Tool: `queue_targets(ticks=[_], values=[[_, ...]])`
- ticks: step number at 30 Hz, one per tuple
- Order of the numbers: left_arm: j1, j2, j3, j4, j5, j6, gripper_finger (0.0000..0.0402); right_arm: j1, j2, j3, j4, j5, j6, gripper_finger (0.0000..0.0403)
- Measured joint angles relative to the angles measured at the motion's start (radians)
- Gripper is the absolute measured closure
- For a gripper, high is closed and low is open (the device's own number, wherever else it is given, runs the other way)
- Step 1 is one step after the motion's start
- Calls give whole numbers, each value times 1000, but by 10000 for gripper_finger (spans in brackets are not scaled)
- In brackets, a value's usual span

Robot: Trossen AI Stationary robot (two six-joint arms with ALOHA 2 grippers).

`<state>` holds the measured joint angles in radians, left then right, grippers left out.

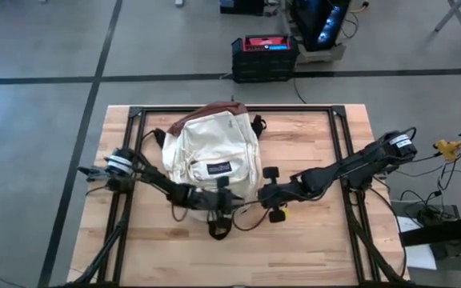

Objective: Unpack backpack
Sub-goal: Open the white backpack

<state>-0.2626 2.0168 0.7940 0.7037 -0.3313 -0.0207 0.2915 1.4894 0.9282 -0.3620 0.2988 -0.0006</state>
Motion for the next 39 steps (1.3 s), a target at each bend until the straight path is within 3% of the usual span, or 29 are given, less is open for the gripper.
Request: queue_targets(ticks=[3, 7, 11, 18, 25, 29, 33, 39], values=[[-13, 20, 36, -104, -3, -62, 322, -30, -2, 0, -96, 82, -4, 403], [-39, 16, 32, -118, 1, -90, 322, -92, -1, 0, -169, 186, -35, 403], [-56, 10, 26, -124, 9, -104, 322, -186, -1, 0, -167, 217, -114, 403], [-70, 9, 19, -123, 13, -130, 322, -399, 1, -1, -92, 212, -274, 403], [-71, -9, 16, -137, -19, -136, 322, -555, 0, -3, 1, 108, -365, 403], [-75, -110, 7, -257, -25, -93, 322, -544, -9, -2, -31, -9, -329, 403], [-77, -272, 0, -438, -59, -44, 322, -468, -13, -1, -109, 19, -321, 396], [-77, -496, -3, -637, -130, -68, 311, -316, -50, -1, -164, 36, -262, 323]])
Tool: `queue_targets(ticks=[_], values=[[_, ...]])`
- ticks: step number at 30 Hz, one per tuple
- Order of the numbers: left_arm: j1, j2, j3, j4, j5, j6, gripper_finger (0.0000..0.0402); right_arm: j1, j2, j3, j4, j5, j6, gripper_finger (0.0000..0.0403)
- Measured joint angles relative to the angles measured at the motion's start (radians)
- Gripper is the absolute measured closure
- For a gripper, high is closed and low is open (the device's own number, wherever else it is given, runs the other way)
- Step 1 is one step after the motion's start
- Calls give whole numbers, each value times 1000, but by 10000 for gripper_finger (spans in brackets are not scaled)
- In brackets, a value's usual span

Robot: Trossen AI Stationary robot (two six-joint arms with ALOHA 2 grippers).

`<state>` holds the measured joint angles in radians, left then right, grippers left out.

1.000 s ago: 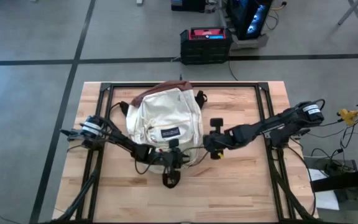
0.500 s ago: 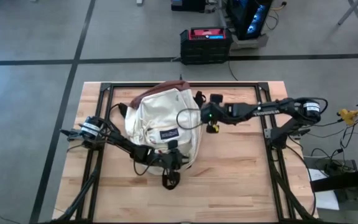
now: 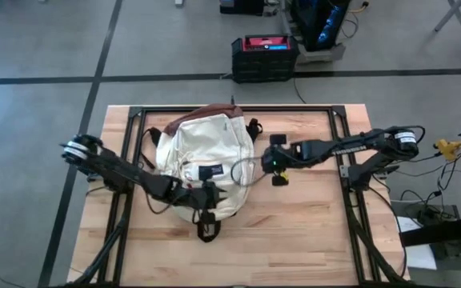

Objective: Unpack backpack
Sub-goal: Open the white backpack

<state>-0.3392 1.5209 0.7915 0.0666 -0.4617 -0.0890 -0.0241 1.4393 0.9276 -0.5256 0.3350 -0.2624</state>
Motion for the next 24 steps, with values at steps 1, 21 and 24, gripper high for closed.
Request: queue_targets(ticks=[1, 21, 24], values=[[-1, -17, -6, -1, 1, -6, 306, 28, -7, 0, 2, -2, 11, 307], [151, 376, 56, 397, 171, -96, 140, 352, 14, -5, 206, -23, 164, 175], [165, 412, 112, 349, 205, -104, 179, 367, 29, -6, 210, -23, 182, 185]])
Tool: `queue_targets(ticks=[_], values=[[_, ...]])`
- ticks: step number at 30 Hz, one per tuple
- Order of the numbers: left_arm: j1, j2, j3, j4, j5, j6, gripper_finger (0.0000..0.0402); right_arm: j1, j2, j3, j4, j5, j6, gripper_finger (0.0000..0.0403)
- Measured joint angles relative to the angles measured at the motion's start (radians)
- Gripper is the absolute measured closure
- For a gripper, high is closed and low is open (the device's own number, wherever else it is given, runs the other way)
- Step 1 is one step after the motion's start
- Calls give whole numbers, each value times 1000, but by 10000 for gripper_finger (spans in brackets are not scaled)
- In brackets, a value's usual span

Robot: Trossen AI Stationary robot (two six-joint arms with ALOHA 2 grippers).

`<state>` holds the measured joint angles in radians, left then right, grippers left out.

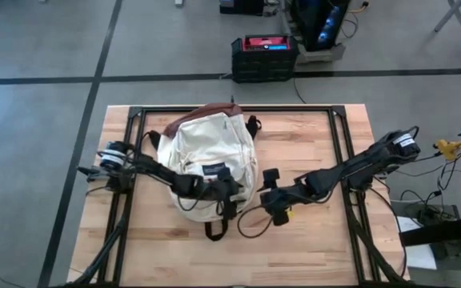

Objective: Unpack backpack
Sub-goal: Open the white backpack

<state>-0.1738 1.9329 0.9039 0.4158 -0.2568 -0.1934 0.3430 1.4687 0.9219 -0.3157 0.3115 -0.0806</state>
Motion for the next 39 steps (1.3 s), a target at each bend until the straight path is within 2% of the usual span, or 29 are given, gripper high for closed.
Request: queue_targets(ticks=[2, 5, 7, 12, 15, 20, 23, 27, 29, 33, 36, 39], values=[[5, 5, 49, -89, -7, 0, 236, 14, 8, -4, -3, 1, 5, 191], [8, -4, 132, -256, -43, 44, 353, 37, 16, -5, 3, 3, 5, 201], [11, -25, 194, -364, -94, 89, 384, 50, 16, -7, 17, 3, 4, 207], [13, -85, 404, -650, -261, 177, 397, 63, 16, -58, 194, 4, -25, 220], [16, -116, 521, -794, -317, 197, 397, 63, 25, -106, 331, 7, -71, 224], [34, -152, 686, -966, -323, 197, 399, 53, 57, -148, 562, 126, -208, 224], [51, -171, 756, -1005, -317, 208, 399, 27, 111, -148, 731, 130, -275, 226], [91, -201, 841, -1060, -287, 230, 399, -26, 207, -147, 857, 91, -239, 233], [119, -215, 890, -1126, -284, 239, 400, -45, 250, -147, 818, 70, -164, 237], [204, -246, 959, -1309, -294, 215, 400, -42, 273, -147, 584, 58, -43, 245], [284, -274, 953, -1400, -291, 151, 400, -20, 239, -145, 399, 75, 37, 252], [370, -295, 885, -1430, -284, 100, 400, 21, 176, -145, 248, 111, 75, 257]])
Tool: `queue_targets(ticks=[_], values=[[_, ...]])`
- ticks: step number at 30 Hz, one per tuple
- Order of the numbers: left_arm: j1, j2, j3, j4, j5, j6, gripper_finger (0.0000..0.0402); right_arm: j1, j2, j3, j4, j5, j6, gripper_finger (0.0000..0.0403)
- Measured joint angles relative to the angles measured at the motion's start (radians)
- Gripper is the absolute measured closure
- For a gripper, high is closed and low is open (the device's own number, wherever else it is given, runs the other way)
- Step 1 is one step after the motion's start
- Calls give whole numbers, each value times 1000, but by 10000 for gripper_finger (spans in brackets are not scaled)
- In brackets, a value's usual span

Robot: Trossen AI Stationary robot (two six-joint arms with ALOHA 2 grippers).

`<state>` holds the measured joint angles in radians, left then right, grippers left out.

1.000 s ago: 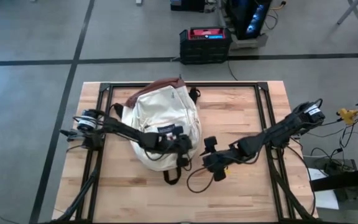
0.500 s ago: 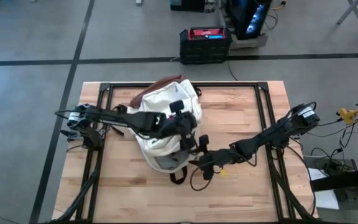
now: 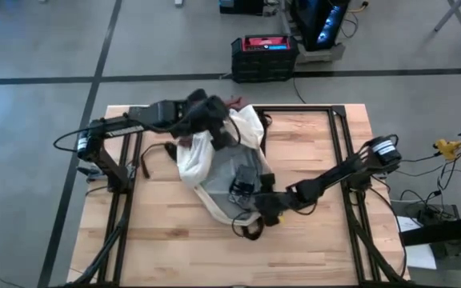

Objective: Unpack backpack
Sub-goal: Open the white backpack, then remove the black cellphone with charger cable from the white backpack

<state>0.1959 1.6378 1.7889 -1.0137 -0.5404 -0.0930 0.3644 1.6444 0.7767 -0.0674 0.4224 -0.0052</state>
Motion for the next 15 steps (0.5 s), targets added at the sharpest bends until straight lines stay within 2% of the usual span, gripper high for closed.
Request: queue_targets(ticks=[5, 7, 11, 15], values=[[142, -5, -196, 36, -8, -47, 400, 63, -159, -4, -206, 106, 69, 256], [193, -6, -299, 89, 26, -63, 400, 78, -221, -5, -264, 138, 113, 251], [275, -7, -510, 175, 116, -119, 400, 79, -319, -25, -266, 170, 228, 238], [308, -7, -717, 256, 167, -202, 400, 72, -349, -43, -228, 168, 315, 221]])
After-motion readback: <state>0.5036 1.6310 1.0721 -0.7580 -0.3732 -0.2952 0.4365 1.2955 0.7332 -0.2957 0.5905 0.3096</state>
